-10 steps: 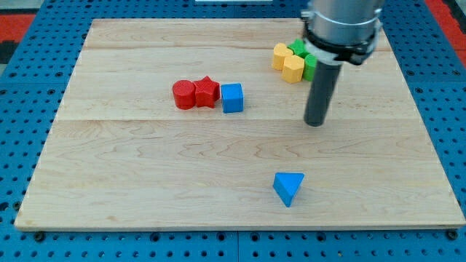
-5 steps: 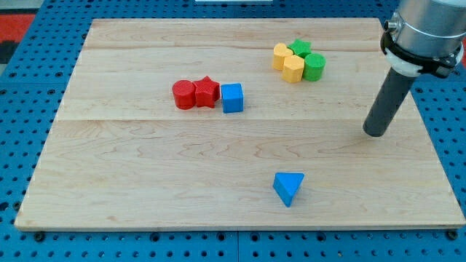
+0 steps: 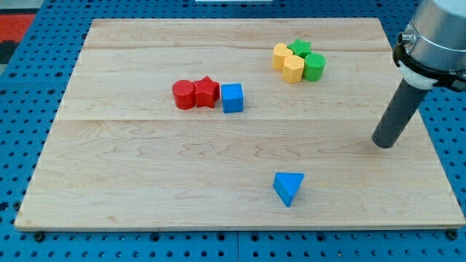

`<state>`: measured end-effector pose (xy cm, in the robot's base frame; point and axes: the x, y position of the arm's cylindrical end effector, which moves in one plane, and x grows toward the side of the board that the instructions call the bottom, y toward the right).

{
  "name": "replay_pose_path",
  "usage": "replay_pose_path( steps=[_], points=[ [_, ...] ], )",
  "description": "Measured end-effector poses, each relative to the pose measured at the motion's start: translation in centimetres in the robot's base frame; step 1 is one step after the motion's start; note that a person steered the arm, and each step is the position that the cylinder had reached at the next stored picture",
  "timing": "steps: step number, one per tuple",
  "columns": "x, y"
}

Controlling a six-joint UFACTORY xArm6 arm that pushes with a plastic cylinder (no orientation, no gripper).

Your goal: Move green circle towards bottom right

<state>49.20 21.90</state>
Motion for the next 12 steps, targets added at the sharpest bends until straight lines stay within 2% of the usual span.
replay_pose_path(
  steps=[3, 4, 5, 6, 8, 9, 12],
  points=[
    [0.1, -0.6],
    [0.1, -4.7],
    [-1.1, -6.4],
    [-6.1, 1.3],
    [-16.2, 2.9],
    [-18.6, 1.2],
    [-17.6, -11.9]
  ],
)
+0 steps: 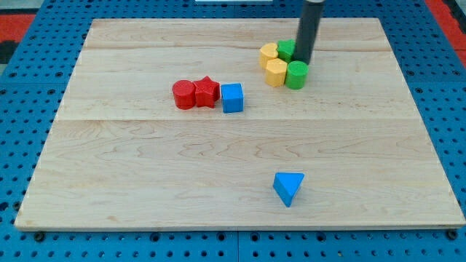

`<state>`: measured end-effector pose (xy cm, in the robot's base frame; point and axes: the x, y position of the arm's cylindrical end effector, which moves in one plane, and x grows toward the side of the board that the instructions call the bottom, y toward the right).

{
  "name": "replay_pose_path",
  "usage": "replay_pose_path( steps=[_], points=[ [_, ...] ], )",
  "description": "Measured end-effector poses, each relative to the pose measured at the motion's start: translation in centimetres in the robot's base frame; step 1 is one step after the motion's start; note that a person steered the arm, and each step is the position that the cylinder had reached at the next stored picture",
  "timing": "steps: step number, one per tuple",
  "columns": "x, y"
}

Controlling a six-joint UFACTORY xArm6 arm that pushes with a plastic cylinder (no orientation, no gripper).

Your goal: Move green circle towards bottom right

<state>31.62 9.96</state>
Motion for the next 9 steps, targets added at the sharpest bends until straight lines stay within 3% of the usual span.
replay_pose_path(
  steps=[1, 2, 5, 8, 9],
  points=[
    [-0.2, 0.5],
    [-1.5, 4.6],
    [1.0, -1.7],
    [1.3, 0.1],
    [3.5, 0.1]
  ],
)
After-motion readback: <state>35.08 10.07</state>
